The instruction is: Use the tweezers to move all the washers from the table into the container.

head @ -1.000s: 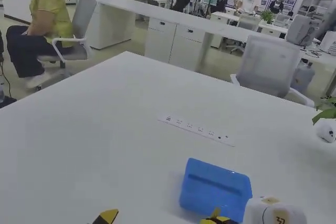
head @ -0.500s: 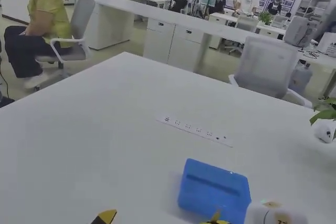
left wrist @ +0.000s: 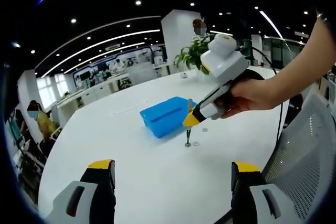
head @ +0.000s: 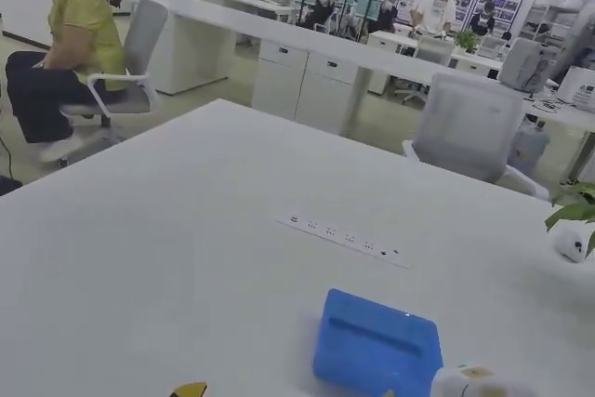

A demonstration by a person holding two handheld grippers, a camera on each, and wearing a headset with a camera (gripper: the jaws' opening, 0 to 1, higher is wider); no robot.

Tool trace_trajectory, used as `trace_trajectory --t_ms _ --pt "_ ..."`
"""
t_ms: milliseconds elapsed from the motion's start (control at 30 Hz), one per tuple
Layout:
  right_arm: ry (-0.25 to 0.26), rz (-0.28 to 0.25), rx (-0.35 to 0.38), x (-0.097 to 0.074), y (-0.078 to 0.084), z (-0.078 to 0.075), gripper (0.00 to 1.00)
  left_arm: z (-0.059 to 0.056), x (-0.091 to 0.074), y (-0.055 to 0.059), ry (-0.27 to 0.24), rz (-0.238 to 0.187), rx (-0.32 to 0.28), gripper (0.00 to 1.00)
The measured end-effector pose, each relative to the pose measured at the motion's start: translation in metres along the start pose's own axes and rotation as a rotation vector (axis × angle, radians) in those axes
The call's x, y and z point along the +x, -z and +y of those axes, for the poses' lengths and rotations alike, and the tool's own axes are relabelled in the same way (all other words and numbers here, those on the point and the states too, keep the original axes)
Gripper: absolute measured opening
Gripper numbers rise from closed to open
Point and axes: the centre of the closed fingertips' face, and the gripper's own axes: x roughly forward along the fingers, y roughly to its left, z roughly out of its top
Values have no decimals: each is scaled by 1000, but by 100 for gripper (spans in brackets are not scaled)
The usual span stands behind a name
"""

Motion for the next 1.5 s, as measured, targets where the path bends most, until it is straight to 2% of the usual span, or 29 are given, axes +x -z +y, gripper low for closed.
trace_trajectory --t_ms 300,533,700,733,900,1100,1233,1367,1500 --pt "-5 25 25 -4 -1 -3 1 3 -1 -1 -10 -5 -9 93" --pt "-17 -4 35 -13 -17 -4 1 5 -2 -2 -24 -10 -5 93" --pt "-10 -28 40 -18 -33 -11 1 3 -1 -1 -16 -4 -3 93" --pt "7 -50 30 -19 -39 -15 1 3 -1 -1 -15 -3 -3 93" --pt "21 -78 37 -21 -54 -26 1 3 -1 0 -15 4 -1 93" --pt "21 -121 106 -18 -73 -40 1 3 -1 1 -15 13 3 93" --pt "39 -137 117 -15 -83 -50 1 4 0 3 -20 21 3 93" --pt "71 -136 102 -8 -86 -61 1 3 0 3 -20 24 5 93" --pt "105 -97 94 6 -77 -73 1 6 -1 1 -33 12 3 93"
